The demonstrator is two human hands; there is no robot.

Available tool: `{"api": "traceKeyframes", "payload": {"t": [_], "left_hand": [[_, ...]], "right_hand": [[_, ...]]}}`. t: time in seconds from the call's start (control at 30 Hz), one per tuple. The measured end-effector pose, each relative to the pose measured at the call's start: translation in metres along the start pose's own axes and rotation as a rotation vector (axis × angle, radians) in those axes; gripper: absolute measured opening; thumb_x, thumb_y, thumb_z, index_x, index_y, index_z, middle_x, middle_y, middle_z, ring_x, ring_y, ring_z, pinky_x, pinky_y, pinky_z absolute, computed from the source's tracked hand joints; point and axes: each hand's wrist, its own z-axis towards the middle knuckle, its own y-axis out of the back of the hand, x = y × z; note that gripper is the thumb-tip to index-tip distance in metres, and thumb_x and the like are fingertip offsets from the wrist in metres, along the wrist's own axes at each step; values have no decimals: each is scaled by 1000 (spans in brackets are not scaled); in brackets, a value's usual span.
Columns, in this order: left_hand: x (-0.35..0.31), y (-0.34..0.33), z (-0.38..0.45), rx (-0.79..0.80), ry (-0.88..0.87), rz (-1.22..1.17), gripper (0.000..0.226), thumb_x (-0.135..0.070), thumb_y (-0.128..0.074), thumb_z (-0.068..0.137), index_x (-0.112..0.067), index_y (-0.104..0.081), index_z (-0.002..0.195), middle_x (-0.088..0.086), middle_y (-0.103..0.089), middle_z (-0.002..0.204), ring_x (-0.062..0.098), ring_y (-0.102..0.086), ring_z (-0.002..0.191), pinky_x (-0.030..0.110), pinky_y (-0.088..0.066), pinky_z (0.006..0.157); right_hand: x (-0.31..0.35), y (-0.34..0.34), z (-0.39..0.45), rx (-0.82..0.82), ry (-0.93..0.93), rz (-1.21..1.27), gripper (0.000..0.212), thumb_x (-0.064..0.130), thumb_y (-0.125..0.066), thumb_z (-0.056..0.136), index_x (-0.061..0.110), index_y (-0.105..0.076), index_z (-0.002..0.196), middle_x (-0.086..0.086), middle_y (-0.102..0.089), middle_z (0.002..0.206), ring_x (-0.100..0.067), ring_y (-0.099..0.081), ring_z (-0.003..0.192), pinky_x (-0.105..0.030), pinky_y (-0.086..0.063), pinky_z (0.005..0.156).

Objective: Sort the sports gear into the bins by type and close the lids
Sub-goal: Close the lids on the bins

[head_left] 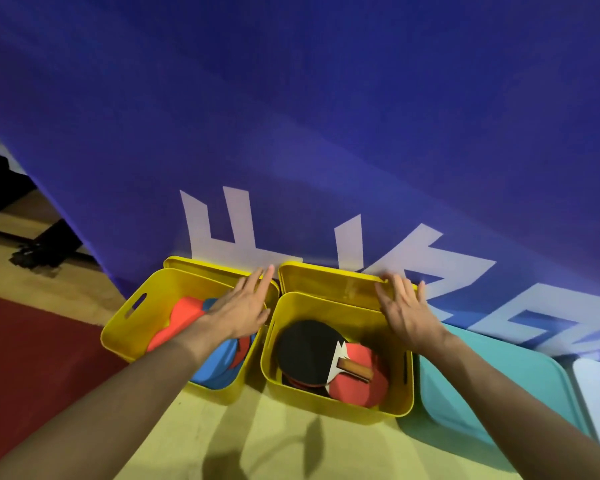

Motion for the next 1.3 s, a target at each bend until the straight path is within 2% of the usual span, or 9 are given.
{"api": "traceKeyframes", "payload": {"t": [0.07, 0.27, 0.47, 0.67, 0.83, 0.93, 1.0, 1.17, 1.3], "left_hand": [[-5, 7, 2, -65, -20, -14, 93, -37, -51, 102, -23, 23, 158, 8, 5, 170, 32, -13, 155, 49, -35, 119], [-21, 28, 12, -153, -86, -36, 96, -34, -54, 101, -26, 24, 157, 8, 5, 170, 32, -19, 154, 46, -37, 118], [-29, 45, 22, -224, -153, 8, 101, -30, -60, 99, -33, 22, 157, 8, -5, 168, 32, -27, 150, 47, -46, 110], [-33, 62, 32, -267, -180, 98, 87, -2, -65, 94, -26, -15, 160, 4, -42, 142, 20, -48, 122, 32, -52, 94], [-30, 64, 25, -276, -254, 87, 40, -14, -53, 100, -25, -52, 138, -1, -53, 125, 16, -51, 112, 32, -50, 91], [-26, 52, 11, -209, -317, 77, 33, -20, -54, 95, -29, -59, 127, -6, -55, 120, 15, -51, 113, 32, -48, 94], [-23, 37, 0, -111, -387, 110, 38, -23, -56, 88, -30, -59, 125, -5, -55, 118, 17, -51, 111, 36, -48, 96], [-17, -6, -28, 126, -430, 188, 62, -27, -58, 86, -29, -45, 146, -2, -45, 133, 20, -43, 118, 37, -49, 98], [-22, -34, -43, 167, -428, 268, 57, -18, -52, 91, -22, -41, 146, 1, -36, 147, 27, -38, 128, 44, -50, 96]], "right_hand": [[-1, 15, -5, -43, -14, 22, 88, 15, -67, 91, 9, -14, 161, -23, -9, 161, -45, -13, 150, -72, -10, 116], [-11, 39, -17, -193, -18, 2, 66, 6, -46, 90, 4, -33, 155, -27, -28, 153, -45, -30, 138, -75, -15, 113], [-13, 37, -31, -228, -19, -7, 83, -4, -67, 77, 0, -34, 154, -28, -29, 151, -47, -30, 139, -75, -17, 113], [-9, 34, -43, -240, -21, 85, 99, -5, -80, 70, 2, -31, 156, -31, -23, 154, -48, -27, 144, -73, -18, 115], [2, 30, -65, -209, 25, 110, 92, 13, -78, 79, 6, -31, 157, -25, -21, 161, -46, -26, 145, -69, -24, 115], [16, 11, -91, -242, 47, 137, 60, 25, -52, 97, 11, -38, 154, -18, -30, 159, -43, -32, 141, -67, -30, 113], [29, -7, -108, -275, 61, 155, 52, 29, -49, 100, 14, -46, 149, -16, -36, 154, -41, -38, 137, -64, -32, 111], [64, -51, -143, -198, 122, 241, 53, 24, -53, 94, 23, -47, 146, -8, -37, 153, -34, -40, 135, -55, -31, 110], [78, -78, -158, -153, 149, 234, 54, 18, -53, 94, 15, -46, 148, -14, -34, 158, -37, -40, 137, -61, -36, 107]]}}
